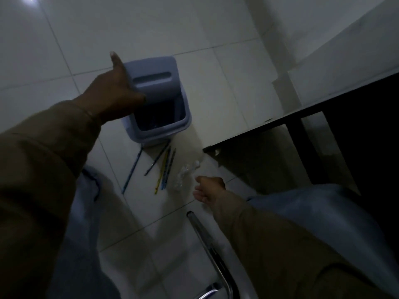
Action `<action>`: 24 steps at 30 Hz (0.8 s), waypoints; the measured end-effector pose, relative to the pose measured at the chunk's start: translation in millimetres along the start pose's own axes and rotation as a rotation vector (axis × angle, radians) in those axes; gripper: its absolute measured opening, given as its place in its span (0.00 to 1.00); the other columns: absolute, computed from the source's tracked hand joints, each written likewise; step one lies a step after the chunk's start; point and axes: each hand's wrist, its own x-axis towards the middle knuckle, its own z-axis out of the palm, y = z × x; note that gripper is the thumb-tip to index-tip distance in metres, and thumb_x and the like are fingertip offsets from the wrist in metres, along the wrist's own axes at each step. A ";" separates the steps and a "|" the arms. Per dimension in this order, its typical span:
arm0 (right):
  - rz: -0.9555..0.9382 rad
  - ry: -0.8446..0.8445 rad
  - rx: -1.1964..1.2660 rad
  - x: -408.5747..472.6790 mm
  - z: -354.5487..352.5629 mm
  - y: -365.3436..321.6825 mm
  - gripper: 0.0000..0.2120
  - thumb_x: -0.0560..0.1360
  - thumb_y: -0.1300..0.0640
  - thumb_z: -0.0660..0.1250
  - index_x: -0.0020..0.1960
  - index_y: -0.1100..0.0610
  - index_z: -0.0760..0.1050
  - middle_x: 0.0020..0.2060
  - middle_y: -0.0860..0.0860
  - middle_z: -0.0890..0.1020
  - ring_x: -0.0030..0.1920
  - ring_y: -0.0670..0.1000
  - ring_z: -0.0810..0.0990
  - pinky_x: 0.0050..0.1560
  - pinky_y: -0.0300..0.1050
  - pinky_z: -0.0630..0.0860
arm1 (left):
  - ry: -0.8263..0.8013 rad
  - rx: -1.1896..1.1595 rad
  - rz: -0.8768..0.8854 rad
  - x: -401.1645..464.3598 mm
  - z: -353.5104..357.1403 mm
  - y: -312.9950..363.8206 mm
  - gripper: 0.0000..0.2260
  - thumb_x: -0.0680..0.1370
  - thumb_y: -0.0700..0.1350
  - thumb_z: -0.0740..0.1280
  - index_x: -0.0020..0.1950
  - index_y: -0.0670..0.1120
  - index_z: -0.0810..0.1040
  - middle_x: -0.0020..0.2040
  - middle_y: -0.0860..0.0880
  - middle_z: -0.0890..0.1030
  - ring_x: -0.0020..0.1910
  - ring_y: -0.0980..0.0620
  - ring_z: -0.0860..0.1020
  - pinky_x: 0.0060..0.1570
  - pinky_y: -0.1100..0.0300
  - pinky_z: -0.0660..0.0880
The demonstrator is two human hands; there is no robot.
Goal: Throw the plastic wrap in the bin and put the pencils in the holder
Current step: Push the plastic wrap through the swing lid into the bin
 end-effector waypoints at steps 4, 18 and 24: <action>0.005 -0.032 0.005 17.9 14.1 -0.2 0.05 0.75 0.62 0.67 0.40 0.62 0.74 0.31 0.55 0.73 0.30 0.53 0.76 0.27 0.45 0.77 | 0.009 -0.003 0.005 3.2 3.8 -3.3 0.46 0.77 0.49 0.68 0.77 0.42 0.34 0.74 0.32 0.63 0.70 0.33 0.67 0.64 0.48 0.67; -0.016 -0.017 -0.374 69.7 71.6 11.8 0.40 0.63 0.40 0.75 0.68 0.62 0.73 0.60 0.59 0.81 0.58 0.61 0.81 0.59 0.53 0.79 | -0.003 0.078 0.042 13.0 4.5 -19.4 0.46 0.77 0.53 0.67 0.78 0.43 0.34 0.76 0.36 0.63 0.70 0.36 0.67 0.52 0.56 0.63; -0.037 0.020 -0.394 75.9 85.2 2.2 0.30 0.73 0.49 0.72 0.70 0.62 0.71 0.66 0.58 0.78 0.63 0.59 0.78 0.60 0.43 0.74 | -0.014 0.102 0.059 16.6 3.5 -23.1 0.45 0.77 0.53 0.66 0.78 0.43 0.35 0.77 0.39 0.63 0.70 0.38 0.67 0.52 0.58 0.62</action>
